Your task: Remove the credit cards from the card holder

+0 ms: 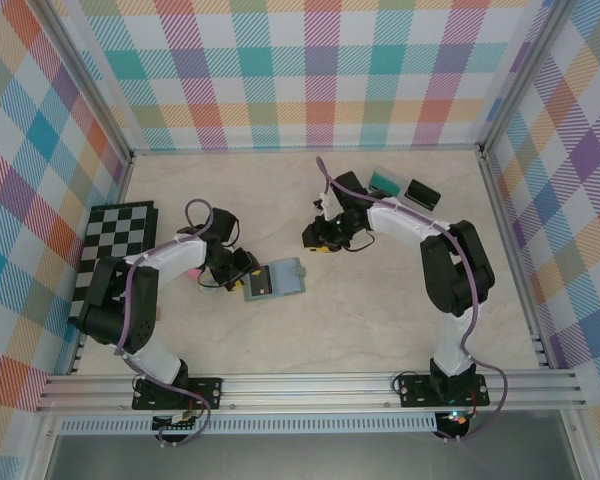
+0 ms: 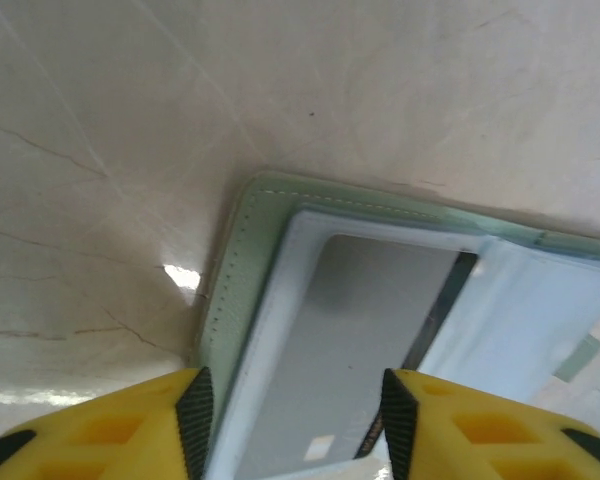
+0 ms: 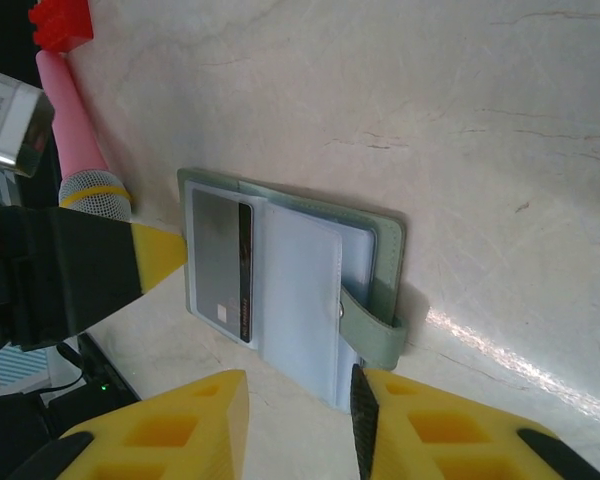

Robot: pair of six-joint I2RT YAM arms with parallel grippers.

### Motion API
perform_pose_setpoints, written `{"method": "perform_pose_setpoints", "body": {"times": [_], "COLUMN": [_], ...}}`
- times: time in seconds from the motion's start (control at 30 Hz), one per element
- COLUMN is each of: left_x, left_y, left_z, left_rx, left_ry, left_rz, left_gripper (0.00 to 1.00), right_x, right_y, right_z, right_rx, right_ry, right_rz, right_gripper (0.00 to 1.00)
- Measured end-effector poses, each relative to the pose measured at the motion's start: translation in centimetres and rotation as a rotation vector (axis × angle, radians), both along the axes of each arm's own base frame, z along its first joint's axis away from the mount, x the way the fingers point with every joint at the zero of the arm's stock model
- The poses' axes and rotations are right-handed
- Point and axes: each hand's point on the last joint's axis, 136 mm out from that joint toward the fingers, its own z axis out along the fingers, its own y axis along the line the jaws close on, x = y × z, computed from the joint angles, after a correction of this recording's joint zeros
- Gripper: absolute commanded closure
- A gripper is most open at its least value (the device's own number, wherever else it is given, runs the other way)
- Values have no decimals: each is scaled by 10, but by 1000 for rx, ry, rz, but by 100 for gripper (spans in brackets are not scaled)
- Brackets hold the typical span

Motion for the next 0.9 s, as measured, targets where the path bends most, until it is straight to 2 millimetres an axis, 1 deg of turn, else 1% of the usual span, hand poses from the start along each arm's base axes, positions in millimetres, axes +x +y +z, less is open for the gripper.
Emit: {"method": "perform_pose_setpoints", "body": {"times": [0.1,0.2,0.33,0.57,0.73,0.9], "left_x": [0,0,4,8,6,5], "left_y": [-3,-7,-19,-34,-45,-51], "left_z": [-8,-8,-9,-10,-10,-10], "left_rx": [-1,-12,-26,-43,-48,-52], "left_ry": [17,19,23,18,16,12], "left_rz": [-3,-12,-39,-68,-89,-102], "left_gripper": [59,64,69,73,75,76], "right_x": [-3,-6,-13,-18,-23,-29], "right_y": [3,7,17,31,38,39], "right_z": [-5,-11,-13,-19,-33,-49], "right_rx": [9,10,22,30,15,-14], "right_ry": [29,52,78,116,153,194], "right_rz": [13,30,61,98,116,114], "right_gripper": [68,68,70,73,75,76]}}
